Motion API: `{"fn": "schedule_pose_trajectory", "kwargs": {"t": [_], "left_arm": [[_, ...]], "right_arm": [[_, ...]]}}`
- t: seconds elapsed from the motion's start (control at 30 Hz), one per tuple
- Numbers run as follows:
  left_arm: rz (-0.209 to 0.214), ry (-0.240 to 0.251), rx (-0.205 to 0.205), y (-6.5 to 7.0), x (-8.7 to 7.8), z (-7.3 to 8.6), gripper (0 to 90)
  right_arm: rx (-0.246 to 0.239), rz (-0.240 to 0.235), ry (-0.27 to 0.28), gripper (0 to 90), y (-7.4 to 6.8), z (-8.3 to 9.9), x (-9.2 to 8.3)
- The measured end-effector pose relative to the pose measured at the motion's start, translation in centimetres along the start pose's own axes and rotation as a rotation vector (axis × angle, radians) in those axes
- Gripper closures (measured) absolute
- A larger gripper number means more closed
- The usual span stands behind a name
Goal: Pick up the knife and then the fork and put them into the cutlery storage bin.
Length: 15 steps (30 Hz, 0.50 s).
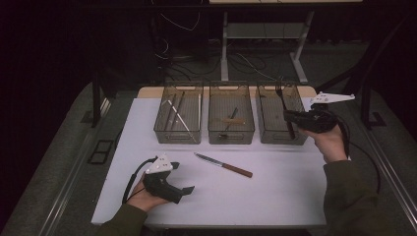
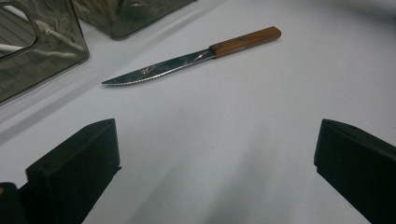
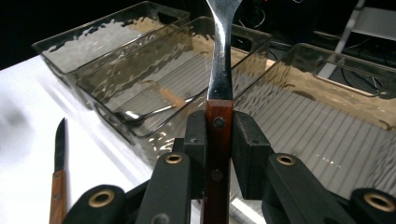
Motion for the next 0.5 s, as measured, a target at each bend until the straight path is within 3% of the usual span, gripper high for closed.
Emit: {"fn": "schedule_pose_trajectory", "kwargs": {"t": [0.5], "left_arm": [[-0.001,0.004,-0.003,0.0,0.0,0.0,0.0]], "right_arm": [[0.06,0.101,-0.024,77.2,4.6,-2.0,0.4]]}}
Point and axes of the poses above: each handheld gripper's, and its own axes: x roughly forward along the jaws, z roughly out of its underside, y roughly to its right, the point moved 6 cm from there along x, roughly forward along the jaws, and after that the axes turned 11 degrees about -y, right-handed, at the moved point
